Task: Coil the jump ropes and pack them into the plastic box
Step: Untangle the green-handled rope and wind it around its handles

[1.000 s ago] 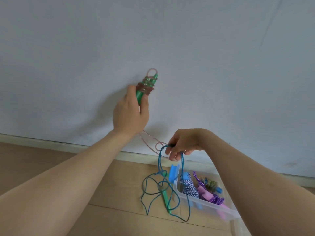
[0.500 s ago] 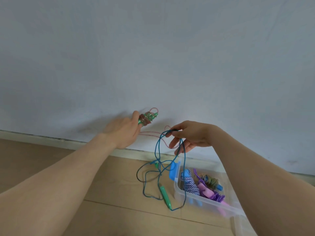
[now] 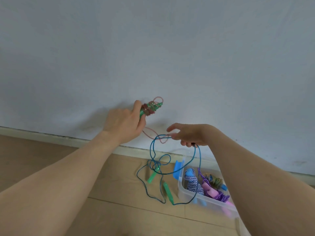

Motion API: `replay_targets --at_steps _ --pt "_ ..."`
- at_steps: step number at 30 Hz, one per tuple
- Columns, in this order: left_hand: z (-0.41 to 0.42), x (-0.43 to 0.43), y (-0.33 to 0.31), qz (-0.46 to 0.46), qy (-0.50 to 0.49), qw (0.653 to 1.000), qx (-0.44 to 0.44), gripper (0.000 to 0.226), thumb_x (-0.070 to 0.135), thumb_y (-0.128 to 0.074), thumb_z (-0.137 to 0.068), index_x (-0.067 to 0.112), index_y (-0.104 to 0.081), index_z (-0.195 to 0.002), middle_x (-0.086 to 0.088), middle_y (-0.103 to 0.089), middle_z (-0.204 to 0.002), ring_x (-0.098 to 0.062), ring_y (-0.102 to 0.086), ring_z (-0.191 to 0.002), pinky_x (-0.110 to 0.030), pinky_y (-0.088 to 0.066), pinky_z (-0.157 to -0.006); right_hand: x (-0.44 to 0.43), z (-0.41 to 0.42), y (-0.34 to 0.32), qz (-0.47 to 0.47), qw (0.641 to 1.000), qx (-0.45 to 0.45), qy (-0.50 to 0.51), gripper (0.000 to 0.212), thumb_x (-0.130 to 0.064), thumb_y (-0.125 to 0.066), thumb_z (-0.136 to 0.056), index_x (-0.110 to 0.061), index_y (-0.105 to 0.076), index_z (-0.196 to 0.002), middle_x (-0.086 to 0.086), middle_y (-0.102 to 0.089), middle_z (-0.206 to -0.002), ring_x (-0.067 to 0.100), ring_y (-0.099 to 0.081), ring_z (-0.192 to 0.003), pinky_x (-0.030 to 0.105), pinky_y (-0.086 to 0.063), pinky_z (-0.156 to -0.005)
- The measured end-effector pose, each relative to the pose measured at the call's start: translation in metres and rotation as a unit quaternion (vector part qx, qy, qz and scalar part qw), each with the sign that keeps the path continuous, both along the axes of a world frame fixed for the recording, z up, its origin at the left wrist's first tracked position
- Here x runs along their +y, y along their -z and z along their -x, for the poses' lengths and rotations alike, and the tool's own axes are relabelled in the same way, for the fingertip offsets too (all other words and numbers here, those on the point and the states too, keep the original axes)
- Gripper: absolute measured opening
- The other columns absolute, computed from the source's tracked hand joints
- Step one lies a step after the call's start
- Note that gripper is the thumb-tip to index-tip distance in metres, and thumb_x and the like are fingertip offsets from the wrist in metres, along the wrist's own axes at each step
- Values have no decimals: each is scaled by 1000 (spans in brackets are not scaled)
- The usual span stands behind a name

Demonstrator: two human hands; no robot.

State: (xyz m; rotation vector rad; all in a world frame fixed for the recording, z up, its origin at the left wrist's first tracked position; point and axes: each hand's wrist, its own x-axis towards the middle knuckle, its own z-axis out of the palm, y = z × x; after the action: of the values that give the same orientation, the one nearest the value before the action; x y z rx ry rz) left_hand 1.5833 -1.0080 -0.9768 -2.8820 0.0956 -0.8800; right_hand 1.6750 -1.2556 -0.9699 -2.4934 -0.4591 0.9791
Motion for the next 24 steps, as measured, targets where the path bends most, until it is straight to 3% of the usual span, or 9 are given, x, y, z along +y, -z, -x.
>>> replay_targets --at_steps 3,6,10,12,14,18,21,24 --pt "-1 1 -5 40 -17 998 -54 34 38 -44 -96 6 -48 -107 3 -35 -48 -23 -26 -36 -25 -23 -45 1 -2 0 -84 996 -18 -20 29 -40 -49 -105 -35 -77 -107 4 -54 -81 20 -41 -69 29 -32 -56" --pt "-2 2 -8 67 -38 992 -102 36 37 -46 -96 3 -51 -107 1 -35 -47 -23 -25 -37 -25 -23 -45 -1 -4 -1 -101 994 -37 -14 23 -29 -55 -105 -27 -78 -110 -5 -71 -78 16 -50 -71 26 -37 -59" --pt "-6 -3 -10 103 -65 984 -132 37 39 -46 -95 4 -53 -107 -4 -40 -45 -27 -31 -36 -26 -22 -46 -7 -4 -1 -51 997 -46 -24 21 -29 -57 -106 -22 -74 -116 -12 -82 -91 12 -71 -77 32 -50 -98" --pt "-8 -6 -11 100 -79 983 -135 36 39 -48 -95 4 -54 -105 -7 -45 -44 -29 -36 -33 -27 -22 -46 -6 -2 2 -45 998 -38 -22 21 -25 -58 -105 -15 -75 -109 -7 -82 -91 14 -79 -82 39 -51 -106" --pt "-10 -8 -11 97 -90 981 -141 36 39 -49 -95 5 -55 -104 -8 -47 -43 -27 -31 -34 -26 -21 -46 -5 0 4 -19 998 -41 -42 23 -25 -56 -105 -9 -73 -104 -3 -82 -89 15 -80 -83 42 -55 -102" --pt "-11 -8 -9 96 -93 980 -145 38 40 -48 -95 4 -55 -104 -6 -44 -43 -24 -25 -37 -26 -19 -46 -4 1 2 3 995 -89 -44 25 -20 -52 -105 -5 -71 -99 2 -81 -84 17 -75 -77 35 -57 -86" --pt "-11 -6 -7 99 -94 981 -138 37 41 -48 -95 5 -54 -103 -5 -41 -44 -25 -28 -36 -26 -20 -45 0 1 0 26 985 -169 -35 27 -13 -46 -103 -7 -69 -91 1 -80 -85 20 -74 -85 39 -59 -87" --pt "-9 -1 -6 113 -95 979 -144 38 41 -48 -96 5 -52 -104 -2 -35 -46 -25 -29 -36 -26 -23 -45 2 -1 -1 67 972 -222 -30 16 -3 -54 -99 -7 -69 -94 6 -77 -91 25 -73 -87 40 -61 -81"
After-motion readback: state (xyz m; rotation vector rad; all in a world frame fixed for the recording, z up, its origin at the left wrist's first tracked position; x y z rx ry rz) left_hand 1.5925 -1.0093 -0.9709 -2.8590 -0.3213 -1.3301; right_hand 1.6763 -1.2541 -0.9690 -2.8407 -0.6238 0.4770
